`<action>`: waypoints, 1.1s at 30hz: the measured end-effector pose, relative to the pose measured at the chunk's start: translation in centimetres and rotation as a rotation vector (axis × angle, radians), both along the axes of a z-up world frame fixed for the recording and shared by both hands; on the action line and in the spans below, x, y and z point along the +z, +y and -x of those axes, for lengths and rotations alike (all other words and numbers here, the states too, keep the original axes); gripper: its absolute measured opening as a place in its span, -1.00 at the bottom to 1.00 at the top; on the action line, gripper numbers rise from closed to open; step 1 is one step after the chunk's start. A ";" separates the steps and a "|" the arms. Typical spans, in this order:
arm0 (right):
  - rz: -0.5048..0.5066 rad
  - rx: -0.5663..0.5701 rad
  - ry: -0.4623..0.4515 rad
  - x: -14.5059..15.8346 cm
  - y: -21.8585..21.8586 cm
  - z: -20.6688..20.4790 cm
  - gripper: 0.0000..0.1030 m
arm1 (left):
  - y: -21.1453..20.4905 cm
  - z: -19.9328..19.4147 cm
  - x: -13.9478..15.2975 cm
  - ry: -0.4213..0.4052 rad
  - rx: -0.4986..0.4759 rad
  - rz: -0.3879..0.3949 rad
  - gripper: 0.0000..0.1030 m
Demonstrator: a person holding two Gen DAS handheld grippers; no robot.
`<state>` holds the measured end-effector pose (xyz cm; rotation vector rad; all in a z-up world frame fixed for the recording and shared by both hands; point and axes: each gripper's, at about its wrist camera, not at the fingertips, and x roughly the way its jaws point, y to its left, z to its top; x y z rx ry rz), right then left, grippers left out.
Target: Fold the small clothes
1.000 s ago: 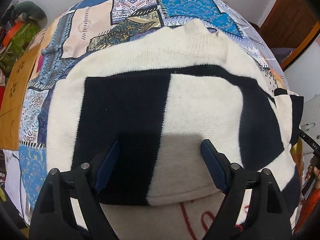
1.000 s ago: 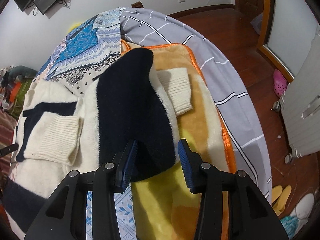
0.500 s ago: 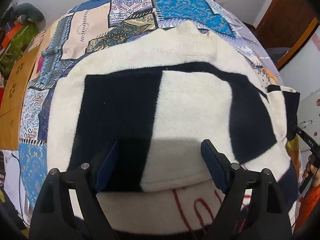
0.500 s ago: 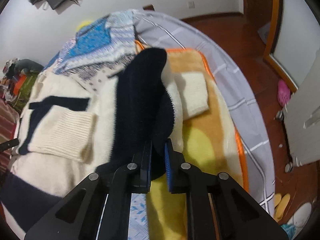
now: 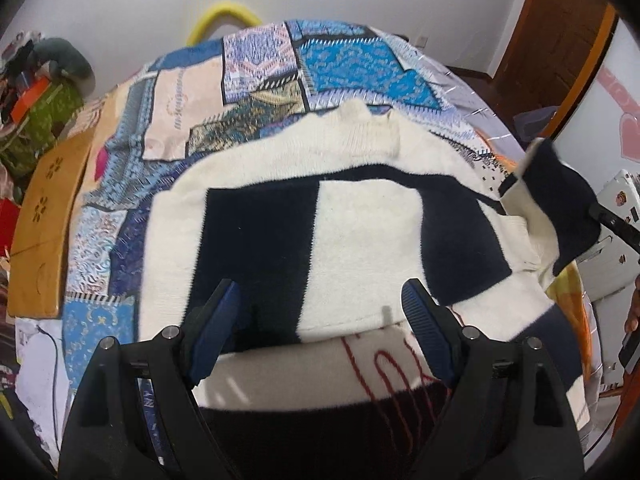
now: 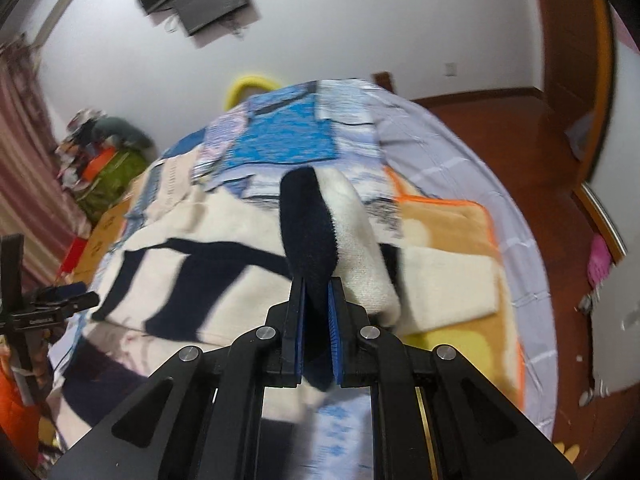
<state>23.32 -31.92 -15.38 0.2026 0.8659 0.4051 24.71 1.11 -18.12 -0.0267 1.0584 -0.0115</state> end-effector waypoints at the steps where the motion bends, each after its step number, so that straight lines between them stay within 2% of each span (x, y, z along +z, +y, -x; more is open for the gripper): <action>1: -0.001 0.020 -0.001 0.0 0.9 0.0 -0.82 | 0.0 0.3 0.3 -0.009 -0.005 -0.003 0.61; 4: 0.006 0.078 0.010 -0.4 3.7 -0.3 -0.83 | 0.2 1.1 0.8 -0.029 -0.017 -0.012 0.61; 5: 0.005 0.104 0.023 -0.9 4.7 -0.5 -0.94 | 0.3 1.3 0.9 -0.033 -0.019 -0.016 0.61; 10: 0.028 0.192 0.091 -3.1 8.7 -1.1 -0.93 | 0.9 2.0 1.1 -0.042 -0.015 -0.022 0.61; 15: 0.031 0.217 0.142 -4.5 9.5 -1.0 -0.93 | 1.5 2.1 1.1 -0.040 0.002 -0.010 0.61; 22: 0.000 0.143 0.056 -1.1 5.8 -0.5 -0.92 | 1.4 1.3 0.6 -0.030 0.017 -0.009 0.61; 25: 0.007 0.063 0.022 -0.1 2.8 -0.7 -0.75 | 1.0 0.9 0.3 -0.022 0.018 0.002 0.61; 27: 0.043 -0.005 0.012 -0.2 0.6 -1.1 -0.43 | 0.6 0.6 0.0 -0.013 0.013 0.005 0.61; 29: 0.061 -0.063 0.018 -0.8 -1.4 -1.5 -0.30 | 0.2 0.3 -0.2 -0.010 0.005 0.002 0.61; 33: 0.082 -0.143 0.058 -2.4 -4.3 -2.1 -0.28 | -0.8 -0.4 -0.6 -0.002 -0.011 -0.011 0.61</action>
